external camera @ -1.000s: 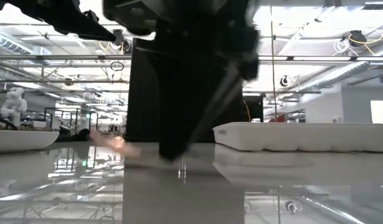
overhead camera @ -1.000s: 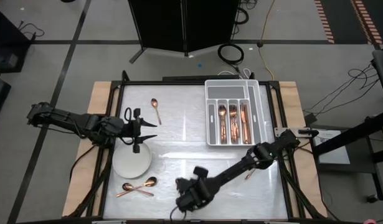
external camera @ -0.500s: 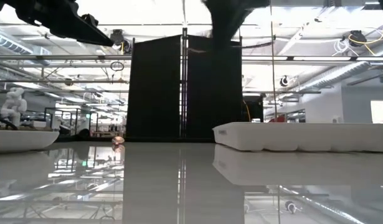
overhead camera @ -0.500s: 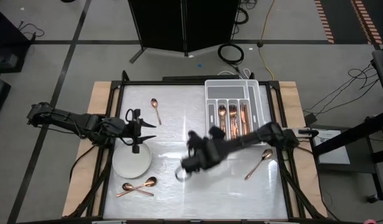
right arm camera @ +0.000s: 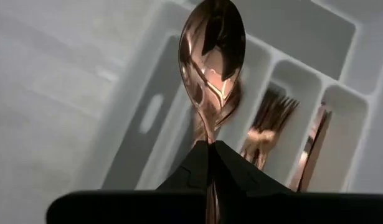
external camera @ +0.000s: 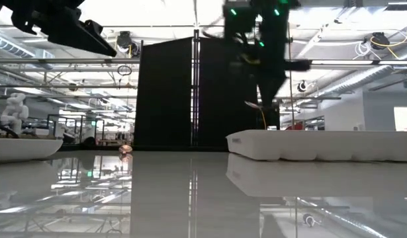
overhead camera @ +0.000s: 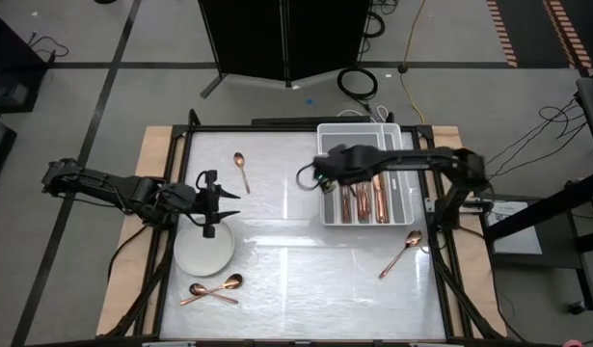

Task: Sort silverware
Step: Put the bronze spoon into the silverware tray

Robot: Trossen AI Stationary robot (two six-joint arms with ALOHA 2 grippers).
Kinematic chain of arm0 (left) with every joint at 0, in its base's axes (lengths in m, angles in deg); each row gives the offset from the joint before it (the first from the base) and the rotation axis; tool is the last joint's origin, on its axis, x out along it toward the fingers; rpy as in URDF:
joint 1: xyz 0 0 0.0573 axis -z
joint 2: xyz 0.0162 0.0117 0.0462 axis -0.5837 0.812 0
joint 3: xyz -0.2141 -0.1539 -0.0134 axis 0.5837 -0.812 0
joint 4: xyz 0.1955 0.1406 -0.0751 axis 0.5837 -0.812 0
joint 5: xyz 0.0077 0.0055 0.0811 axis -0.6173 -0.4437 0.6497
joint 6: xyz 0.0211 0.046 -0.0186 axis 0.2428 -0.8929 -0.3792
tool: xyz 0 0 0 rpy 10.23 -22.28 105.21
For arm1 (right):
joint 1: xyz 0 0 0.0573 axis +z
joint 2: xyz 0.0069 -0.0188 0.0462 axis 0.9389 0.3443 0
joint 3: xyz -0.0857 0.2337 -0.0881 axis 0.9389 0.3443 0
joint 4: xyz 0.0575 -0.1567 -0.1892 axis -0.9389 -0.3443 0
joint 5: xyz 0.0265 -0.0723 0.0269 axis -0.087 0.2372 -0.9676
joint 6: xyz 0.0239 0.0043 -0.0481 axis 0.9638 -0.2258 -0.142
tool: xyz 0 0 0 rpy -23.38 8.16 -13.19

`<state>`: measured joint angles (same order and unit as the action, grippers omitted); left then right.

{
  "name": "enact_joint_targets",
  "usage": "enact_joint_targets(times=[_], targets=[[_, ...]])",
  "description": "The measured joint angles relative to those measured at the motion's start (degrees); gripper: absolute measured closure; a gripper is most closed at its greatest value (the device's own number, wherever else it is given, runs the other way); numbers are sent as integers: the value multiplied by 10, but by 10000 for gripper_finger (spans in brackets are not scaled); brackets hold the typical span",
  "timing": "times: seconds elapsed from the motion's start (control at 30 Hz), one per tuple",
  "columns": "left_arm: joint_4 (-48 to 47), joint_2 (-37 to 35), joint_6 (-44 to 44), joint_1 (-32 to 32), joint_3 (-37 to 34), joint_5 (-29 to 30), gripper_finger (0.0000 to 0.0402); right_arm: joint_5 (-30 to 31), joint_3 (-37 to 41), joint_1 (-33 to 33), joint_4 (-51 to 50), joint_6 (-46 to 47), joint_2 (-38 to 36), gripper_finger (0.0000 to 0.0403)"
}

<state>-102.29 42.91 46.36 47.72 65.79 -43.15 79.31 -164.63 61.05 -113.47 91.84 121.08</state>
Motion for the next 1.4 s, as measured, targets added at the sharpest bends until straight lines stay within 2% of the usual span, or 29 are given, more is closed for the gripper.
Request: enact_joint_targets(times=[0.2,0.47,0.7,0.9,1.2,1.4], targets=[[18,0,0,0,0,23,219,-13,137,-43,115,34,-53,403],[23,0,20,0,0,25,219,-28,216,-38,242,76,-50,403],[22,0,26,0,0,26,219,-27,230,-31,252,109,-50,401],[21,0,26,0,0,26,219,-29,232,-31,253,179,-50,368],[21,0,26,0,0,26,219,-45,232,-31,252,159,-50,298],[21,0,26,0,0,26,219,-91,190,-31,211,101,-53,286]])
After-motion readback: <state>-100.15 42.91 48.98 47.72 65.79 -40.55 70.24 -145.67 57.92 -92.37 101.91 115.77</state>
